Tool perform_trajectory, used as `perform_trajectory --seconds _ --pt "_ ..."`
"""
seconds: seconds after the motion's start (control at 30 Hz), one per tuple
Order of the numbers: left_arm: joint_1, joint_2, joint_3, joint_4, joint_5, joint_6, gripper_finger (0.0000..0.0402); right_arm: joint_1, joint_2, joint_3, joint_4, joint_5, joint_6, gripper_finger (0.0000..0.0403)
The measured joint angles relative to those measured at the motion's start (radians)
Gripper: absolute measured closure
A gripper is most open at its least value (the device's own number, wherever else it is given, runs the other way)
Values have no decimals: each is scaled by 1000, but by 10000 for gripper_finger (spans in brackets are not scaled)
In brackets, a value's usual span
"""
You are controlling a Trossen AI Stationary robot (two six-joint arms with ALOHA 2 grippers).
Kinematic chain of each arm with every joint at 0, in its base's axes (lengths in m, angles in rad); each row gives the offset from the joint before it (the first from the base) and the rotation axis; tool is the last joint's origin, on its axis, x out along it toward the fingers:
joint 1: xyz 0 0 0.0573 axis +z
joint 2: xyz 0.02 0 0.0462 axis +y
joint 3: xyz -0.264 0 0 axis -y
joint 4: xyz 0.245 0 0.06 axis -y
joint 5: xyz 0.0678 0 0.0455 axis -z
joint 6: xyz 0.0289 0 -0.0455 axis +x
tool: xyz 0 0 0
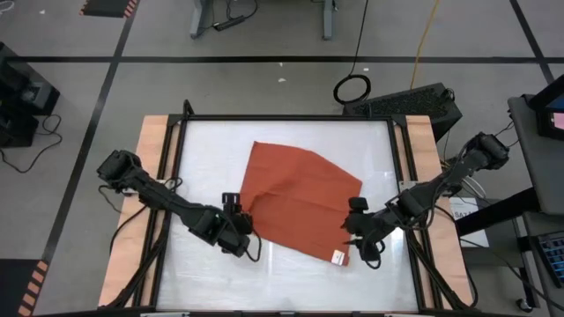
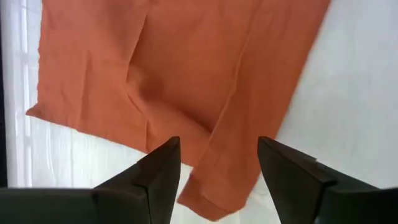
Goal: Roll towel
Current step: Roll the orange towel
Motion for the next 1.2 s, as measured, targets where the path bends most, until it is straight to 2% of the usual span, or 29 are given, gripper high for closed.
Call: perform_trajectory --seconds 0.13,0.37,0.5,0.7,0.83,1.0,1.2 --pt "39 28 -2 -5 6 9 182 1 57 0 83 0 -2 197" --pt "119 75 -2 -24 81 139 182 0 236 0 122 -11 6 220" --pt "177 78 -2 -9 255 202 182 1 305 0 181 -39 9 230" --pt "235 93 -2 39 403 302 189 1 343 0 210 -41 9 243" --pt "258 127 -2 31 470 351 218 1 343 1 211 -40 9 248" --pt "275 175 -2 19 480 393 268 2 343 1 207 -39 5 254" --pt "268 168 4 -13 480 390 332 10 343 1 206 -39 1 255"
